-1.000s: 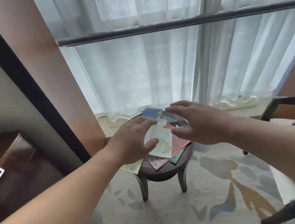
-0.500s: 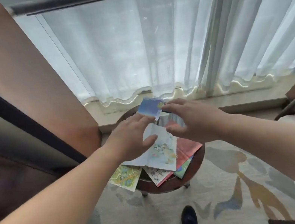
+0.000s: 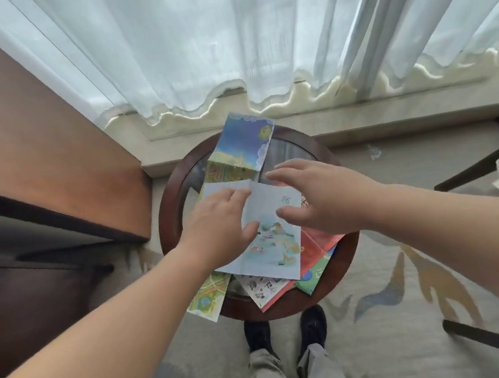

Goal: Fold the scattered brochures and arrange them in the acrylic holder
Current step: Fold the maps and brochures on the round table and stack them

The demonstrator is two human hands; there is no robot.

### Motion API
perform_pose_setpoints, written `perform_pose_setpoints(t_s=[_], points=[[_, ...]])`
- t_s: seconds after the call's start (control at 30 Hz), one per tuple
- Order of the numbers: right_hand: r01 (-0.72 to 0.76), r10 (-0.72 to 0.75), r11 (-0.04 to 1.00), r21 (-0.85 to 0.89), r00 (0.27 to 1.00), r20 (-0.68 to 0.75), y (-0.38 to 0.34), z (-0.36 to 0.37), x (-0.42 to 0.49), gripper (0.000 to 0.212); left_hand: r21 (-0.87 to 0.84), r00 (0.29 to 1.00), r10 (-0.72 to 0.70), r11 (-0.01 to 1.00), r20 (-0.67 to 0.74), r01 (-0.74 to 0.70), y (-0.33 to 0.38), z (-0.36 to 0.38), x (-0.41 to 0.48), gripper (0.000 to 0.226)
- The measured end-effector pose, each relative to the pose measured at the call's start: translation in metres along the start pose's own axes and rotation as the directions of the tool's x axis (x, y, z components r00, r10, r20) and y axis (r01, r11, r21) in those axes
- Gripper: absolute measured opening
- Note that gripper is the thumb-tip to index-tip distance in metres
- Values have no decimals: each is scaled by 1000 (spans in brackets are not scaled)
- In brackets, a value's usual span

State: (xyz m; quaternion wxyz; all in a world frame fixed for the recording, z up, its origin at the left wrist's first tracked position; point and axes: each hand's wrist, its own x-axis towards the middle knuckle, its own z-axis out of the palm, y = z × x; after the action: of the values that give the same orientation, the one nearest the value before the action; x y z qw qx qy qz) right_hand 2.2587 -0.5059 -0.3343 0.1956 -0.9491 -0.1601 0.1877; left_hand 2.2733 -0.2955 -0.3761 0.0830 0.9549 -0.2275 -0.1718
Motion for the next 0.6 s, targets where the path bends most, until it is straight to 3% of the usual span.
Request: perform_pose_setpoints(t_s=[0.27,0.6], points=[[-76,71,996,52,992,100,28,62,44,67,120,986,-129,986,105,116,-24,91,43,74],[-136,111,980,144,980,166,37,105,60,66,142,961,-237,966,141,218,-37,131,67,85]])
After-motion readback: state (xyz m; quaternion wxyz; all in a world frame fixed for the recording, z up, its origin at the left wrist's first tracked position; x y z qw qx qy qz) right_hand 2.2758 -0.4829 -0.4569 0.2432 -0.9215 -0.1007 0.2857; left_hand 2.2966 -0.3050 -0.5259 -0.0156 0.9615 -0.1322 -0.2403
